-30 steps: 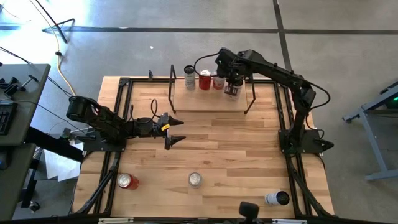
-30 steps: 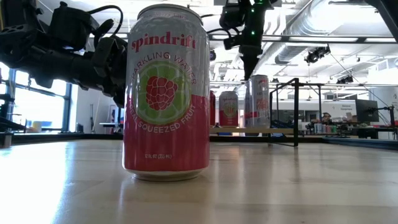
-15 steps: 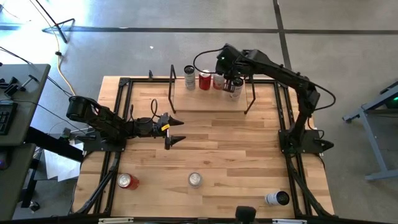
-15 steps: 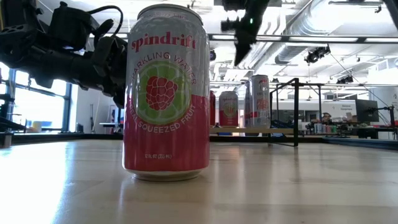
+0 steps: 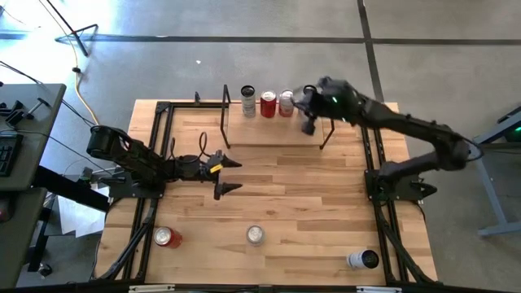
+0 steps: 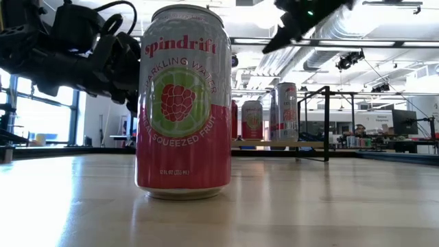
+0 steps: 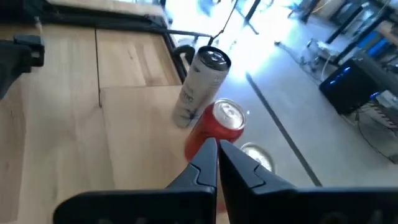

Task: Place canned beverage on shelf
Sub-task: Put the pink and white soda can on the shelf aligned with the other pink and white soda can

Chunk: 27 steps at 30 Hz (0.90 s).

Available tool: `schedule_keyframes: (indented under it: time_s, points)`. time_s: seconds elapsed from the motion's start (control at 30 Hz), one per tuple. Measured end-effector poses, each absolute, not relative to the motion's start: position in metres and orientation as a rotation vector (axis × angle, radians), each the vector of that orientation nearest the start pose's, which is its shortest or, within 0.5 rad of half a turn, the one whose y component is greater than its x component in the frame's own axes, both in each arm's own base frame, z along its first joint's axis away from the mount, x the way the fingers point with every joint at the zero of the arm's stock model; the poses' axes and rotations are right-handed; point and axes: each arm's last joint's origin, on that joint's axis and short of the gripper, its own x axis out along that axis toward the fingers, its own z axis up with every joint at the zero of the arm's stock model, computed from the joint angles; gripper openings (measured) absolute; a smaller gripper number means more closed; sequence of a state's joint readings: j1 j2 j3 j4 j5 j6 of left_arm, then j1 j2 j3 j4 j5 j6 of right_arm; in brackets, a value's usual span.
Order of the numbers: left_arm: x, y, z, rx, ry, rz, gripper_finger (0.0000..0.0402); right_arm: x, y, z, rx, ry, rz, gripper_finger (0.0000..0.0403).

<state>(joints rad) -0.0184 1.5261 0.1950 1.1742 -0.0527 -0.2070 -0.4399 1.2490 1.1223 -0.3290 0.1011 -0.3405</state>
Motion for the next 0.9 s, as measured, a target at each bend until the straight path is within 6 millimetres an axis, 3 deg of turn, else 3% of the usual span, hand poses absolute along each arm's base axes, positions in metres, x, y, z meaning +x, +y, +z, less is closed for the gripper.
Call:
schedule_keyframes:
  time_s: [0.2,0.33,0.5,0.73,0.9]
  points:
    - [0.235,-0.006,0.138,-0.203,0.133,0.134,0.0389,0.22,-0.075,0.299,-0.232,0.374,-0.437,0.0]
    - [0.253,-0.015,0.146,-0.176,0.184,0.148,0.0352,0.208,-0.05,0.275,-0.25,0.271,-0.429,0.0]
    - [0.273,-0.037,0.162,-0.134,0.224,0.147,0.0247,0.2,-0.026,0.251,-0.251,0.195,-0.407,0.0]
    - [0.272,-0.071,0.17,0.036,0.238,0.162,0.0029,0.198,0.002,0.238,-0.224,0.198,-0.292,0.0]
    - [0.263,-0.098,0.167,0.05,0.267,0.055,0.0014,0.198,0.023,0.236,-0.216,0.191,-0.023,0.0]
